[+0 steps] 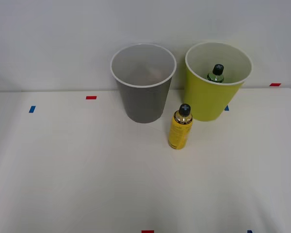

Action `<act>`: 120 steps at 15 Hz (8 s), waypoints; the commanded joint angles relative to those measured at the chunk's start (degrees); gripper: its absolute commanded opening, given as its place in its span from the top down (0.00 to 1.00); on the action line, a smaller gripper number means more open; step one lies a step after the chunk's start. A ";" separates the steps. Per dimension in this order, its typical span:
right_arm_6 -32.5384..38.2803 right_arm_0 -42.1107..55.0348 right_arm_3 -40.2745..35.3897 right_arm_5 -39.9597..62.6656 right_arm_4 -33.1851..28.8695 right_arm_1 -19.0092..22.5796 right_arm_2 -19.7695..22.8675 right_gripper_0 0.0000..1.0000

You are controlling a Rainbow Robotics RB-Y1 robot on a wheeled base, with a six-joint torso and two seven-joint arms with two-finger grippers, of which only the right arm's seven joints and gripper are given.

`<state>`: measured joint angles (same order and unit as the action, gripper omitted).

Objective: Put cans in the gray bin, plastic bottles in the light green bin

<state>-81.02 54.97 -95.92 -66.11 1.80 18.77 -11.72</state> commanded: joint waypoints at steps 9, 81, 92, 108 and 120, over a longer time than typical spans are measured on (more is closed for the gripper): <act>-1.25 -11.11 0.03 8.81 1.10 1.88 -6.56 0.00; -16.10 -50.75 6.80 42.47 12.26 -12.35 -8.32 1.00; -15.40 -49.26 -22.38 55.57 40.39 -5.23 -4.72 1.00; -15.57 -75.45 -11.05 79.74 35.20 -13.41 18.49 1.00; -16.01 -80.37 -6.91 82.55 28.70 -12.18 21.21 1.00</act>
<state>-97.10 -24.75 -102.83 15.10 30.51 6.52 9.32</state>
